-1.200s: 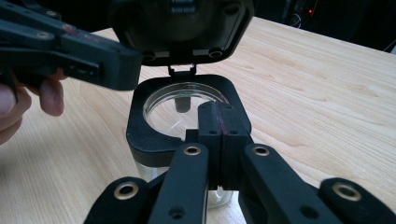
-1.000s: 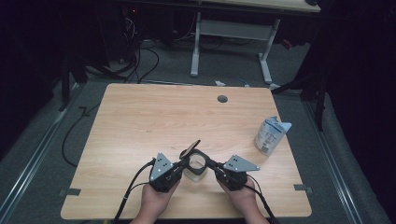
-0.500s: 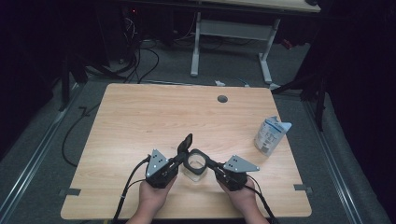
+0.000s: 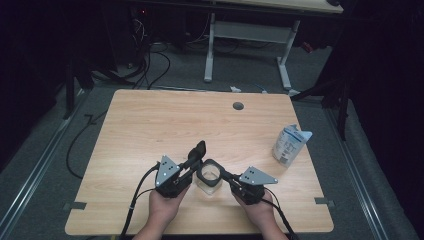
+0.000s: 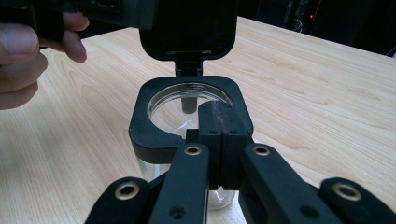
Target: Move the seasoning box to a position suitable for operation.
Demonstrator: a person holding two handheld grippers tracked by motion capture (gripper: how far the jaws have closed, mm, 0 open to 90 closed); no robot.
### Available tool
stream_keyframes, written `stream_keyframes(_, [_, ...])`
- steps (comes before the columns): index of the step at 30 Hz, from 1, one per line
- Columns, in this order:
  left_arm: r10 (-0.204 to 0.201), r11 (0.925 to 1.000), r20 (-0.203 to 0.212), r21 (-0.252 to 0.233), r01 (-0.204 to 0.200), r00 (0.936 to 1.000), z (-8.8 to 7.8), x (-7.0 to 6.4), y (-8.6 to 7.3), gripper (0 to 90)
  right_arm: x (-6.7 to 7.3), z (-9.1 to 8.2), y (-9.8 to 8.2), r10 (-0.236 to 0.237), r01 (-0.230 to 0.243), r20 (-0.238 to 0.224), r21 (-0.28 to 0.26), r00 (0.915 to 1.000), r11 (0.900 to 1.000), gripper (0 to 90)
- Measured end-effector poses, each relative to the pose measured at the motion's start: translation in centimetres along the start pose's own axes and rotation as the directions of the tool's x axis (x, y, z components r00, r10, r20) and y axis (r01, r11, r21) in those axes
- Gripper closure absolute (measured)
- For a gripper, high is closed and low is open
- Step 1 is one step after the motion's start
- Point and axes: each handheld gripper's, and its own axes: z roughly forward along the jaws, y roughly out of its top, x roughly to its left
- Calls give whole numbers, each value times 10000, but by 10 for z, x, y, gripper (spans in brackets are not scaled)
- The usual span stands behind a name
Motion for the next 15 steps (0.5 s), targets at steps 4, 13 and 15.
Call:
stream_keyframes(4, [-64, 10000, 73, 54, 64, 10000, 1, 0, 1, 756, 2, 0, 2, -86, 85, 111, 120, 9999, 9999, 900])
stream_keyframes(13, [-73, 10000, -13, 34, 73, 10000, 4, 2, 4, 748, 10, 4, 3, -278, 277, 70, 122, 9996, 9995, 900])
stream_keyframes(15, [-55, 10000, -95, 71, 56, 9999, 5, 2, 4, 748, 10, 4, 4, -282, 281, 77, 127, 9996, 9995, 900])
